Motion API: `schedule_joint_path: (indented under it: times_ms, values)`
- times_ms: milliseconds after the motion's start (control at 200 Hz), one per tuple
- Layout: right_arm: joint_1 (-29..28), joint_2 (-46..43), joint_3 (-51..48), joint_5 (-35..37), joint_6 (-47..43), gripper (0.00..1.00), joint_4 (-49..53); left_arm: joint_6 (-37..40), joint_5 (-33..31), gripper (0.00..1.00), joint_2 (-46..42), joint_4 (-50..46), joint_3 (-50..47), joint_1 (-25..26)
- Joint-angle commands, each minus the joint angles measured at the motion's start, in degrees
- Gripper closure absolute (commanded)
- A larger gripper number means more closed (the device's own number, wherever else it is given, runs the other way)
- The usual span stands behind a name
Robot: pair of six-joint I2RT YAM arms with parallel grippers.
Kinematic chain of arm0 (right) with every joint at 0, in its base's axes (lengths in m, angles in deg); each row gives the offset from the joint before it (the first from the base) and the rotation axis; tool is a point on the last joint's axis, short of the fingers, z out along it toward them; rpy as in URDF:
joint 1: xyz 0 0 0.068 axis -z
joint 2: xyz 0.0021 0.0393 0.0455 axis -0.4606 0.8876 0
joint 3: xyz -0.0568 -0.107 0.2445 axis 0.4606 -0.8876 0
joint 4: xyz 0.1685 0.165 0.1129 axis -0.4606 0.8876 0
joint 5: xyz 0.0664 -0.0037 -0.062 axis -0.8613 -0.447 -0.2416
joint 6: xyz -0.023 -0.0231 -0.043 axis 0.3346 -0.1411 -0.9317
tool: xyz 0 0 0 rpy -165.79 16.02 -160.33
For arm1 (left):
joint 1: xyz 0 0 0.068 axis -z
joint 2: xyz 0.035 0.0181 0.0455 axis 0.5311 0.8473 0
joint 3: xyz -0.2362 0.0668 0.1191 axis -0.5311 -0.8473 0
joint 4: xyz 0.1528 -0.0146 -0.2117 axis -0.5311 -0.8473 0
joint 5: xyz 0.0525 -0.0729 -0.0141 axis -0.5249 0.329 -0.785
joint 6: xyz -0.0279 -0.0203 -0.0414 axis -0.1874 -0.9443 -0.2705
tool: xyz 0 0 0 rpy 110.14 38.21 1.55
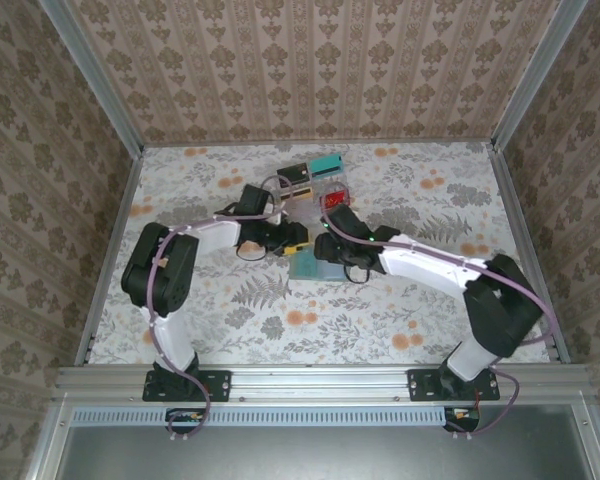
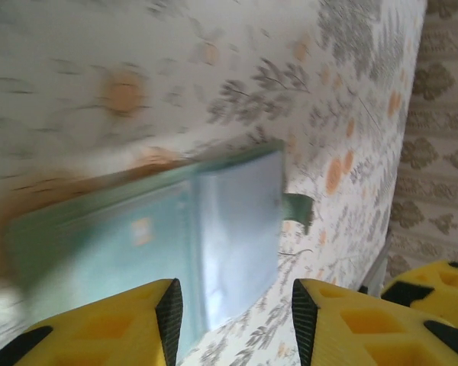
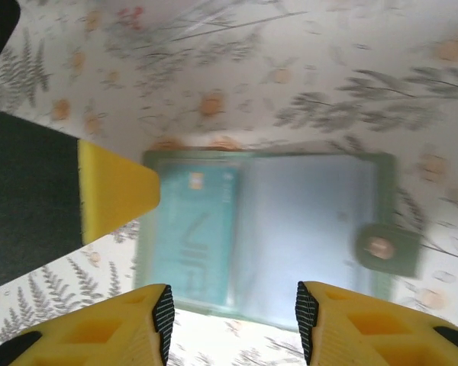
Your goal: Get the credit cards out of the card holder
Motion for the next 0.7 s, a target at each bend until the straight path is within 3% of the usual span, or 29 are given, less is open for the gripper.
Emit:
schedule_joint_path:
  times_ms: [0, 290, 660, 695]
  values:
    - [-1.4, 7.6, 6.5, 0.3, -2.2, 0.49, 7.2, 1.8, -2.5, 0.56, -2.6, -3.2, -2.9, -2.6]
    - [-2.1, 19.2, 14.8, -0.2, -2.1, 0.46, 15.9, 1.8, -4.0, 0.60, -3.9, -4.8, -4.8, -2.8]
    - [-2.0, 23.5, 13.5, 0.5, -1.3, 0.65, 17.1, 6.7, -6.0, 0.65, -1.9, -14.6, 0.9, 1.9]
    - [-2.0, 23.7, 13.2, 0.6, -1.2, 0.67, 16.9, 6.9, -8.3, 0.64, -1.7, -15.2, 1.3, 2.1]
